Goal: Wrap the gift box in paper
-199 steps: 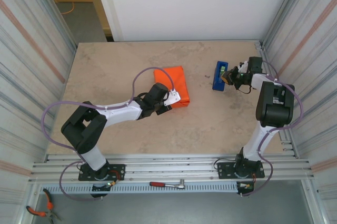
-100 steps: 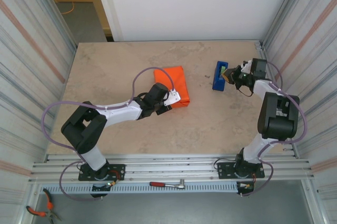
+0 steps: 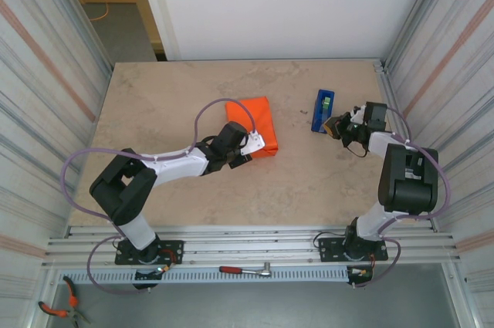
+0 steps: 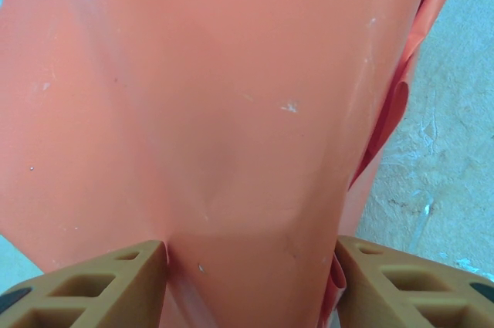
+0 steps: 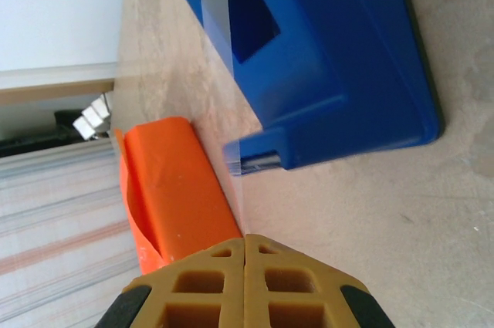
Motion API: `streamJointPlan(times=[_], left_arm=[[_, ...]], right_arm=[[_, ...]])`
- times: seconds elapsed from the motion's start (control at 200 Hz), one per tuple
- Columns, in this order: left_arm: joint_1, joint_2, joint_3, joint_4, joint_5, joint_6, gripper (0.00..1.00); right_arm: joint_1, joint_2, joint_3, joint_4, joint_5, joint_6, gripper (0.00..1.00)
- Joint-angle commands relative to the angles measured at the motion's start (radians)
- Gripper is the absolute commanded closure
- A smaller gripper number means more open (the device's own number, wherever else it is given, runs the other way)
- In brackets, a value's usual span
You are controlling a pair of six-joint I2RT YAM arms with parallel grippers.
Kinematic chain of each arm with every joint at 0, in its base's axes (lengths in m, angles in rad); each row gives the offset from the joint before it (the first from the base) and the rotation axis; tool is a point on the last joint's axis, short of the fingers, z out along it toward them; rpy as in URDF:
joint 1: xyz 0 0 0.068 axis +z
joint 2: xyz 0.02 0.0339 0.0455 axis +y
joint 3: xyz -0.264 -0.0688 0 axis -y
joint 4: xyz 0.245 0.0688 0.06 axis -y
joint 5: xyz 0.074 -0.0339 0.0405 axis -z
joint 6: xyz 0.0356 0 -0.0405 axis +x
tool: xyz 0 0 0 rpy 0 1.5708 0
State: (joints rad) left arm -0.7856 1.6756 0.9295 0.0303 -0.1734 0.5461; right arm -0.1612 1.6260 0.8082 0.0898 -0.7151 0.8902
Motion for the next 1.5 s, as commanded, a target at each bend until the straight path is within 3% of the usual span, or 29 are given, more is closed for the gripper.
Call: streamJointPlan(times=[0.0,0.396,1.022,1.228,1.493], left_arm=[[-0.017,0.023,0.000,-0.070,0.039,-0.011,0.43],[-0.018,0.026,0.001,-0.072,0.036,-0.011,0.43],[-0.021,0.026,-0.001,-0.070,0.035,-0.008,0.43],[-0.023,0.024,-0.003,-0.067,0.035,-0.008,0.43],[-0.024,0.022,-0.004,-0.069,0.033,-0.009,0.43]], right_arm=[[0.009,-0.010,-0.038,0.010,-0.016,0.026,1.00],[0.022,0.072,-0.084,0.077,0.003,0.042,1.00],[0.056,0.276,-0.104,0.346,-0.009,0.231,1.00],[0.058,0.222,-0.118,0.332,-0.030,0.201,1.00],[0.119,-0.007,-0.150,0.188,-0.018,0.087,1.00]])
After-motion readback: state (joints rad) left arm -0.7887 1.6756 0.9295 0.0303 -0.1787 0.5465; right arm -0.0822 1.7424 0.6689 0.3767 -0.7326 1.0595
